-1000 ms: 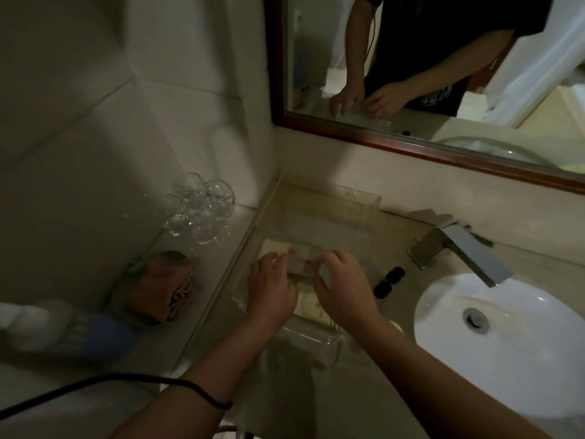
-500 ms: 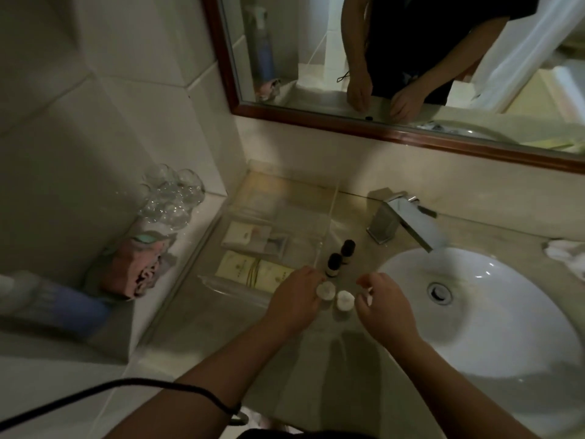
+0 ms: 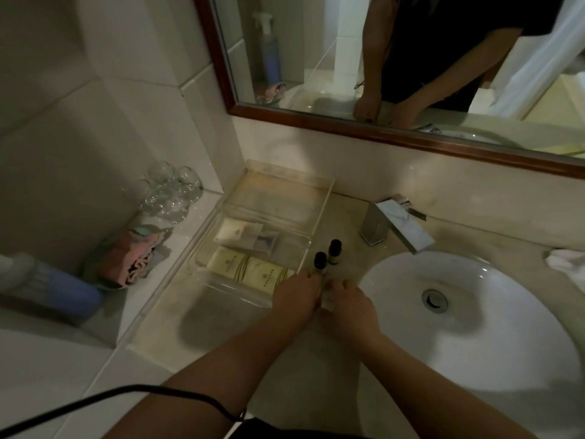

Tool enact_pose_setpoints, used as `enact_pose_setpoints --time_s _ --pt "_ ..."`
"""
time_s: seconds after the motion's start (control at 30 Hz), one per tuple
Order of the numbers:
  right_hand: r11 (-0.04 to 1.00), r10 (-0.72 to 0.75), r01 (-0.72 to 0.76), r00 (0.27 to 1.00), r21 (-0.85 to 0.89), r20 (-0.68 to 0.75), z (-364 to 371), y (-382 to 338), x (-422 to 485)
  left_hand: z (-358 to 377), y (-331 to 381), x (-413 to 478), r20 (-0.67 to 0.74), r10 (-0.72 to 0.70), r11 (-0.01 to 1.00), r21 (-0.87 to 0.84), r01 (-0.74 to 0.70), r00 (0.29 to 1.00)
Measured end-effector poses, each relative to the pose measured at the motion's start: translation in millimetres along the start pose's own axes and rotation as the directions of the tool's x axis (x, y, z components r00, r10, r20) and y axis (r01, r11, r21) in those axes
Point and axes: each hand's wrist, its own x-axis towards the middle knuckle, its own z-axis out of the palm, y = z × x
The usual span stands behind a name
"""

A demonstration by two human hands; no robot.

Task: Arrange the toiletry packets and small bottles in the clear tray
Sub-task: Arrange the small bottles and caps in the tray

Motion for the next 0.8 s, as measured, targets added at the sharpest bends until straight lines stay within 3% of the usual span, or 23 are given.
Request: enact_pose_setpoints --time_s 0.13,0.27,0.37,0.47,0.6,0.8 --pt "0.999 -0.034 0.034 0.999 -0.001 0.036 -5.5 0.6 1.0 3.6 1.5 1.9 -0.024 -0.027 1.000 0.006 0.027 0.999" --pt "0.992 0.025 -0.031 0.999 0.121 0.043 -20.6 2.2 -6.4 -3.8 2.4 -0.3 -0.020 -0.205 0.934 -0.304 0.189 0.979" --pt "0.980 0.033 -0.027 0.999 0.199 -0.024 -33.2 0.9 -18.5 -11.9 -6.2 -14.9 -0.090 -0.279 0.864 -0.457 0.209 0.956" --pt "0.960 0.014 0.010 0.996 0.280 -0.085 -43.2 -8.7 -30.1 -14.1 -25.7 -30.7 -0.252 -0.255 0.871 -0.478 0.109 0.934" --pt "0.930 -0.042 0.094 0.988 0.356 -0.151 -54.1 -32.0 -36.6 -20.3 -46.3 -30.3 -0.360 -0.256 0.893 -0.443 0.077 0.897" --pt "0.900 -0.127 0.203 0.968 0.384 -0.215 -73.6 -75.8 -13.4 -36.2 -62.6 -12.5 -0.296 -0.310 0.857 -0.499 0.131 0.904"
